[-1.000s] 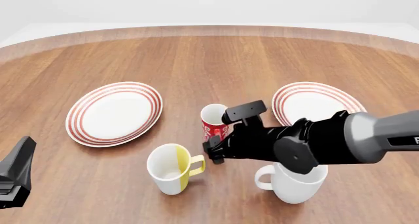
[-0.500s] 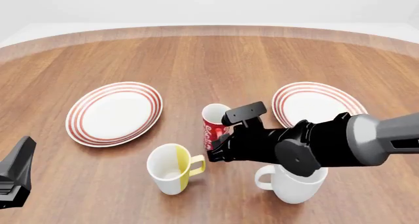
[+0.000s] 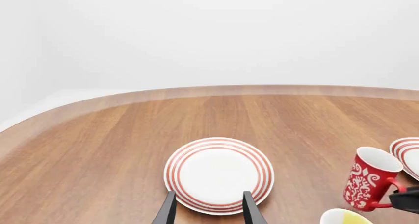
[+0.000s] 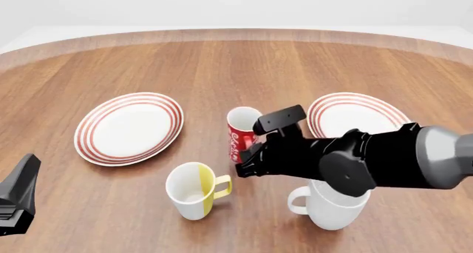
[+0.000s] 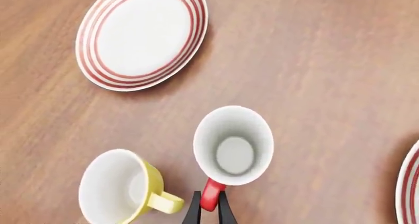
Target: Put the red mug on the left plate.
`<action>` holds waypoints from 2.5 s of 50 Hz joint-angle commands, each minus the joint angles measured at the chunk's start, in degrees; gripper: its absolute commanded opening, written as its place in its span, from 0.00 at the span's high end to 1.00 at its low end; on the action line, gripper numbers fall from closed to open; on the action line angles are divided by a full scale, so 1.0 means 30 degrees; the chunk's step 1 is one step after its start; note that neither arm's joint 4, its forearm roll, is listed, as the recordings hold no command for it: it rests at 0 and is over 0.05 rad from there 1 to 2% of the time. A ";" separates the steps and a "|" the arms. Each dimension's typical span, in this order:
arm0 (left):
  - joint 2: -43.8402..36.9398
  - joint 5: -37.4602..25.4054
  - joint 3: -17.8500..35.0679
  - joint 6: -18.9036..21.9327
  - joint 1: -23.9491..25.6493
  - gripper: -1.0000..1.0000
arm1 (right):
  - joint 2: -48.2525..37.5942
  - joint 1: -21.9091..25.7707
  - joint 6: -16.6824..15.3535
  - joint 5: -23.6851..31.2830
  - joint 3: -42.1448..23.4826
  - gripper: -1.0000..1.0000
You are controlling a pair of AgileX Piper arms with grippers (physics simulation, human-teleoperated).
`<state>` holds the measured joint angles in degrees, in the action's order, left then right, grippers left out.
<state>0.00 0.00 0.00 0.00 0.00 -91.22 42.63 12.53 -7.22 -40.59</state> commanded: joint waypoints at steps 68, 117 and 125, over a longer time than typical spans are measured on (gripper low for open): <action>0.0000 0.0000 0.0000 0.0000 0.0000 0.00 | -0.1514 0.0123 -0.3926 0.3734 -0.7562 1.00; 0.0000 0.0000 0.0000 0.0000 0.0000 0.00 | -0.5488 0.1335 -0.3950 0.4814 -1.3058 1.00; 0.0000 0.0000 0.0000 0.0000 0.0000 0.00 | -0.6220 0.1698 -0.3906 0.4618 -1.3858 1.00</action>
<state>0.00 0.00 0.00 0.00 0.00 -107.57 46.73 0.30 7.14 -79.14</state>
